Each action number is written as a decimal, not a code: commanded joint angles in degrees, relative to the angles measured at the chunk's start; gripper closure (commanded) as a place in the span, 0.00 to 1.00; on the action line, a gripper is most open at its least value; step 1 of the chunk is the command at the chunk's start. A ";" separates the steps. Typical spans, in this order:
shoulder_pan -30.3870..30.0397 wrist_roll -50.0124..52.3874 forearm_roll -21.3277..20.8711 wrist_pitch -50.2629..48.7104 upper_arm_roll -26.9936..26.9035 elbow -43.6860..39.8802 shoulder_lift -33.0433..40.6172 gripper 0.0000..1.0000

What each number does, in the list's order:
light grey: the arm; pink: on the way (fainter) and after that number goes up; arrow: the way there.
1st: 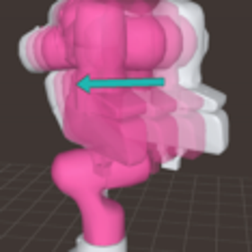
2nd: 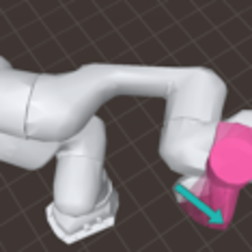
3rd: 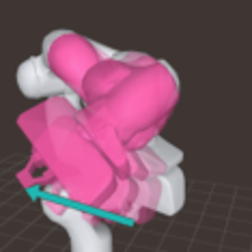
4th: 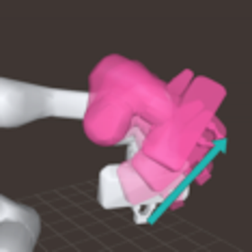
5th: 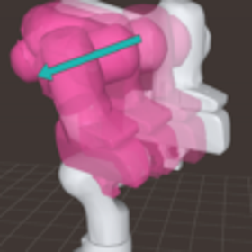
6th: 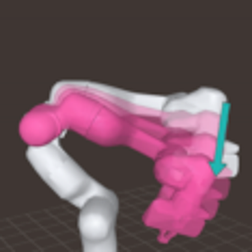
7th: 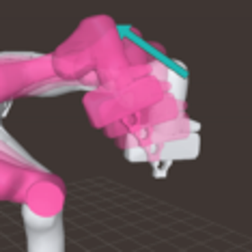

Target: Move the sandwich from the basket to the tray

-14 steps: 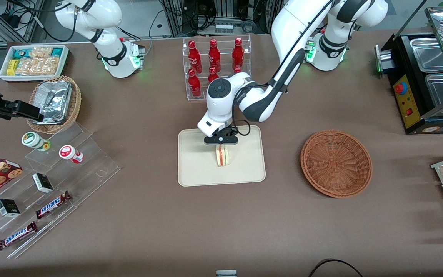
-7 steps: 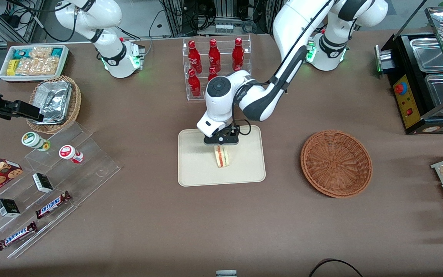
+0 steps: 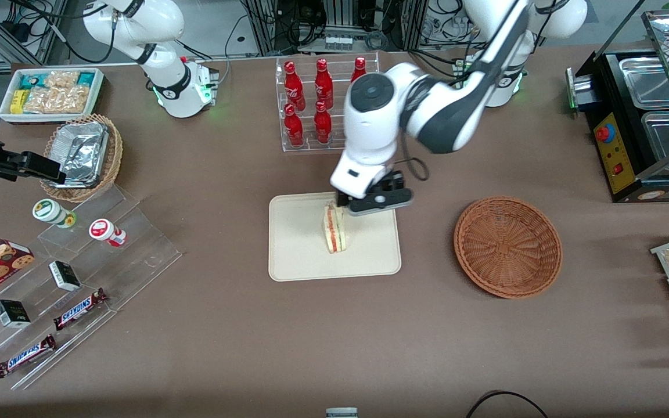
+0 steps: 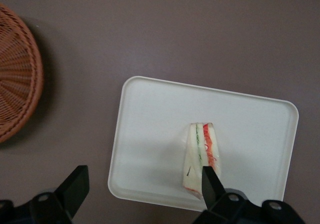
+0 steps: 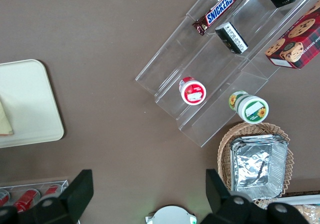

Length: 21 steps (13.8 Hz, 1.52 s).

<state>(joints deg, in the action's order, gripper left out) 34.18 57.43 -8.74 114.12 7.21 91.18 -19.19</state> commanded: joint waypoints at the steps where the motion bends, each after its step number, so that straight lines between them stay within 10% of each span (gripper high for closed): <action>1: -5.68 -8.77 4.32 -5.98 0.35 2.33 7.21 0.01; 13: -30.21 -48.53 8.12 -24.12 0.17 7.23 23.48 0.01; 21: -33.39 -54.44 7.33 -24.64 0.26 0.41 19.20 0.01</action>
<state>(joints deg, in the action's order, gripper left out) 0.72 3.67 -1.51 90.05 6.97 95.51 2.26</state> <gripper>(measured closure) 0.004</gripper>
